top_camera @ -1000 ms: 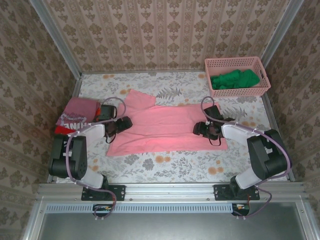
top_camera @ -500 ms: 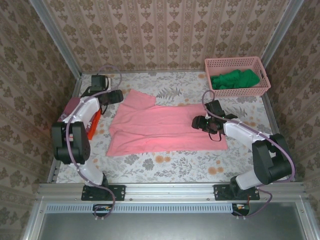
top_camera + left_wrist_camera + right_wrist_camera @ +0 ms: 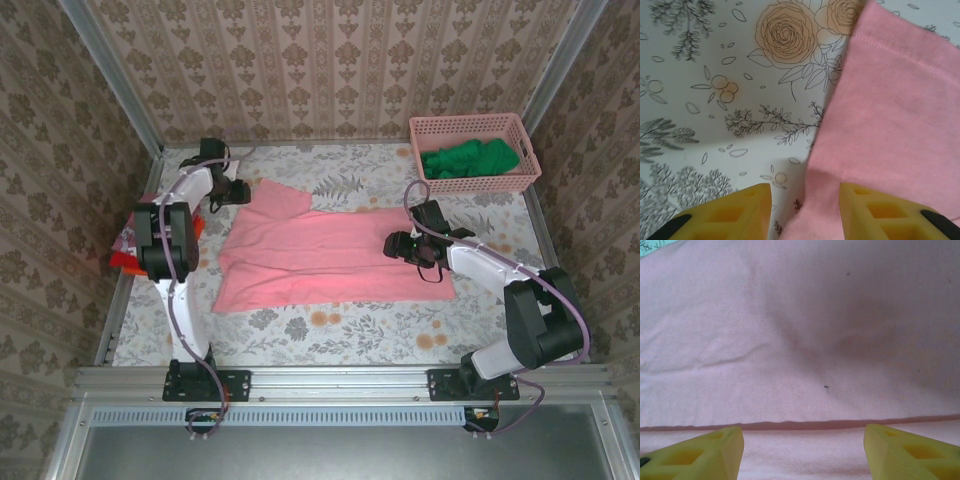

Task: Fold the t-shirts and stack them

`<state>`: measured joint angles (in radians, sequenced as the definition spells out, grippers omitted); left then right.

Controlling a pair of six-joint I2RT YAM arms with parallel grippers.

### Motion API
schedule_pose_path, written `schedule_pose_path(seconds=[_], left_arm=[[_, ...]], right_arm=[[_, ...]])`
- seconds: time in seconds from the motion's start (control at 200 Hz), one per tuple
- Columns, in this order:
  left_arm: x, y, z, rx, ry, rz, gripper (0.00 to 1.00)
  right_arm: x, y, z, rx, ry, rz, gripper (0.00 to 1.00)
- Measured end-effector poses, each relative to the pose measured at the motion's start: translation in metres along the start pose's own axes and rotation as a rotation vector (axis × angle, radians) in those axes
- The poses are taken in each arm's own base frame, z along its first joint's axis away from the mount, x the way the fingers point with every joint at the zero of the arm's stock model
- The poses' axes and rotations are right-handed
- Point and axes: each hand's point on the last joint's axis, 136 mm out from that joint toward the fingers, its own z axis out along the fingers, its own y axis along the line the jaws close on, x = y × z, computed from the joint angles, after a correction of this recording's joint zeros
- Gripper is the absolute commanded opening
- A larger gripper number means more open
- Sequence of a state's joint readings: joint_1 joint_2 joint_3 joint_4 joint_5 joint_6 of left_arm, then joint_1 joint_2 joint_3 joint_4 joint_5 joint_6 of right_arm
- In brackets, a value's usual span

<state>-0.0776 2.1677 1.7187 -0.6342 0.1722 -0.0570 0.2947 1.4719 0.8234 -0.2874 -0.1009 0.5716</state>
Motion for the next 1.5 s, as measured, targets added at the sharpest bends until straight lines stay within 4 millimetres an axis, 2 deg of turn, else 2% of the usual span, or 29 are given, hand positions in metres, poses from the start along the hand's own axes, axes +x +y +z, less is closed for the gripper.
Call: schedule_pose_path(seconds=[0.235, 0.355, 0.57, 0.67, 0.75, 0.88, 1.04, 1.11, 1.165, 1.355, 1.45, 1.5], left_arm=[[0.010, -0.003, 0.027, 0.016, 0.090, 0.009, 0.32], [0.009, -0.009, 0.027, 0.022, 0.099, 0.024, 0.33], [0.017, -0.033, 0.030, 0.044, 0.127, 0.069, 0.32], [0.019, -0.036, 0.031, 0.047, 0.134, 0.078, 0.24], [0.019, -0.034, 0.031, 0.042, 0.136, 0.077, 0.12], [0.019, -0.030, 0.031, 0.033, 0.137, 0.074, 0.00], [0.018, -0.029, 0.031, 0.033, 0.135, 0.077, 0.00], [0.018, -0.030, 0.031, 0.033, 0.135, 0.078, 0.21], [0.018, -0.030, 0.031, 0.033, 0.134, 0.070, 0.24], [0.017, -0.029, 0.030, 0.029, 0.129, 0.070, 0.20], [0.018, -0.026, 0.030, 0.016, 0.127, 0.060, 0.11], [0.020, -0.024, 0.029, 0.012, 0.125, 0.060, 0.09]], right_arm=[[0.001, 0.000, 0.001, 0.002, 0.003, 0.001, 0.66], [0.003, -0.002, 0.004, 0.009, 0.014, 0.002, 0.66], [0.006, -0.005, 0.010, 0.020, 0.030, 0.004, 0.65], [0.006, -0.005, 0.010, 0.020, 0.030, 0.004, 0.66], [0.005, -0.005, 0.011, 0.017, 0.026, 0.004, 0.66], [0.004, -0.004, 0.011, 0.015, 0.023, 0.003, 0.66], [0.004, -0.004, 0.011, 0.014, 0.020, 0.003, 0.65], [0.003, -0.004, 0.011, 0.016, 0.018, 0.003, 0.65], [0.002, -0.004, 0.011, 0.017, 0.016, 0.003, 0.65], [-0.005, 0.000, 0.008, 0.010, -0.002, 0.001, 0.65], [-0.005, 0.000, 0.008, 0.010, -0.002, 0.001, 0.65], [-0.005, 0.000, 0.009, 0.011, -0.001, 0.001, 0.65]])
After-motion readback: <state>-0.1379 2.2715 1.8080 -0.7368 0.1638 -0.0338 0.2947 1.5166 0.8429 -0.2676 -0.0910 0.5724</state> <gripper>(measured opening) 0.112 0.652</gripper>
